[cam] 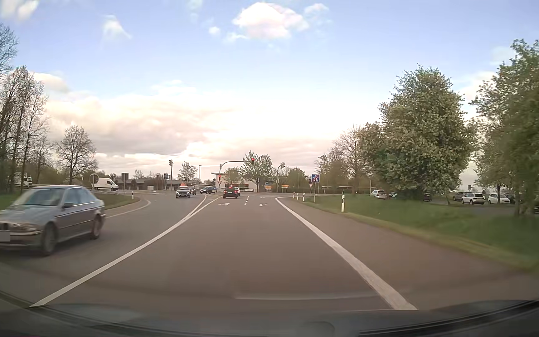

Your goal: Follow the waypoints while adhering to traffic rules and regulations

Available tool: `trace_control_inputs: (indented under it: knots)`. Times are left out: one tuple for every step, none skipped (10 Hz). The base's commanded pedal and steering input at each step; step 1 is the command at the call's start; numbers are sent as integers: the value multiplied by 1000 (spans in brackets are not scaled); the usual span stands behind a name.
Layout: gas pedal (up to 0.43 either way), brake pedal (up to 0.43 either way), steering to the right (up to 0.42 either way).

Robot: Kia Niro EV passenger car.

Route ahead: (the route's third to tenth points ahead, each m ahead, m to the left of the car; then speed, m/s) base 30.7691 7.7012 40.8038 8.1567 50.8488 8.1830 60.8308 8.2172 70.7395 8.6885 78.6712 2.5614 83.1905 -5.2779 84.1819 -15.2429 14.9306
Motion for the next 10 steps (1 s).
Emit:
trace_control_inputs:
  knots:
    - [0, 152, -27]
    - [0, 146, -26]
    - [0, 146, -24]
    - [0, 146, -23]
    - [0, 146, -23]
    - [0, 146, -23]
    - [0, 152, -22]
    - [0, 152, -21]
    - [0, 152, -20]
    - [0, 152, -18]
